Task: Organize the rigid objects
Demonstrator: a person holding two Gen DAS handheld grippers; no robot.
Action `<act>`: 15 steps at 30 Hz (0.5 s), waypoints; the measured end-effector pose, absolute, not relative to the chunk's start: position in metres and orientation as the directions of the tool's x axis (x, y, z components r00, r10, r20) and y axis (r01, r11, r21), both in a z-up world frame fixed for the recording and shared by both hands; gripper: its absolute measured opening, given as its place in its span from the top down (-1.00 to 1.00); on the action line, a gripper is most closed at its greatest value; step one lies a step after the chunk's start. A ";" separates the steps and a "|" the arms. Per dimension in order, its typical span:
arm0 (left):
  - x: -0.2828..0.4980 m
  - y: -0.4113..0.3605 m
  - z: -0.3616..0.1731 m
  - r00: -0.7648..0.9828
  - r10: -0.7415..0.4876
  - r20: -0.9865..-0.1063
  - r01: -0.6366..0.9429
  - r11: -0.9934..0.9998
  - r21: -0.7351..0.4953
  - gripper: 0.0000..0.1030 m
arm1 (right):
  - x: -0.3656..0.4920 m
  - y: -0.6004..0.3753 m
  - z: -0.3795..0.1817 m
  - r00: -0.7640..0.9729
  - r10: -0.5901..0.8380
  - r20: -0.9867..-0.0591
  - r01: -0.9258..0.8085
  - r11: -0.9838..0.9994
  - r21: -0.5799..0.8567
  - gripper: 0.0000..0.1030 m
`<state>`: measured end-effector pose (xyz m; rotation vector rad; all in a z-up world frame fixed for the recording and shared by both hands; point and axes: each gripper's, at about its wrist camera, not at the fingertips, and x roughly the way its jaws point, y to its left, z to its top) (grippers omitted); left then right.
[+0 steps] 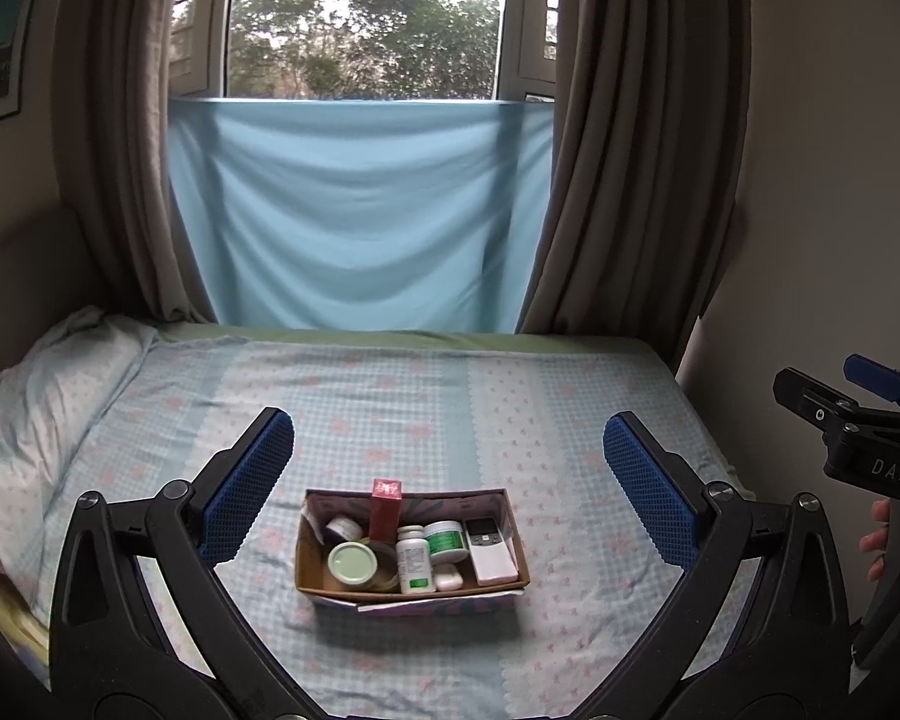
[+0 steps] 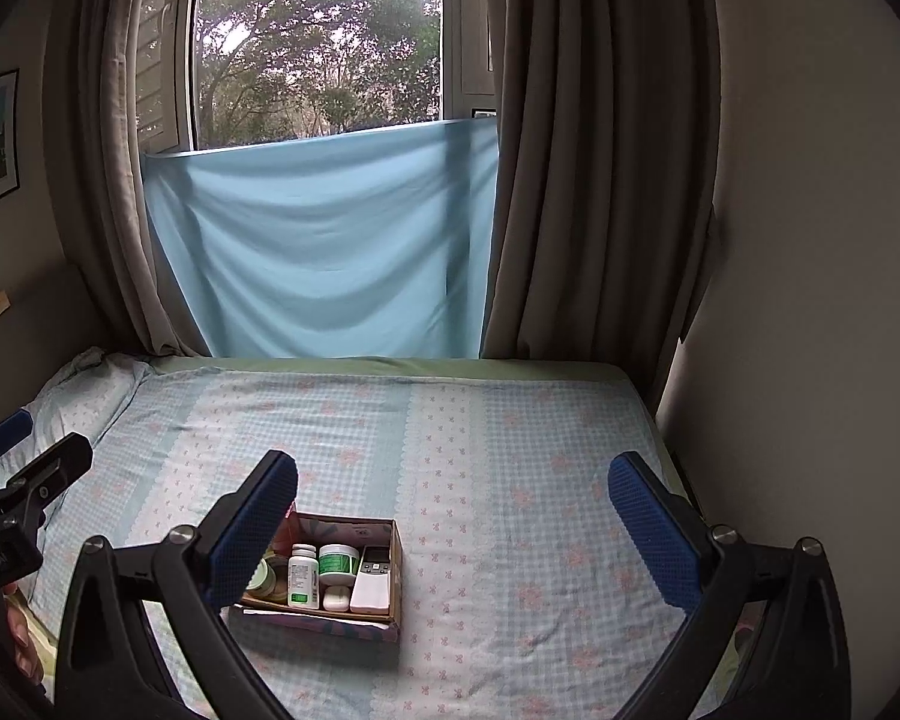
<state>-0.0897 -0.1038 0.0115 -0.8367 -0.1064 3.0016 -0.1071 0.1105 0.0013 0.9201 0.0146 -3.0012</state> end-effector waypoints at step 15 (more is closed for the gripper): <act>-0.089 -0.108 0.008 -0.856 0.045 -0.515 -0.008 -0.997 -0.074 -1.00 | -0.107 0.109 0.005 -0.830 0.025 -0.558 -0.015 -1.000 -0.024 -0.99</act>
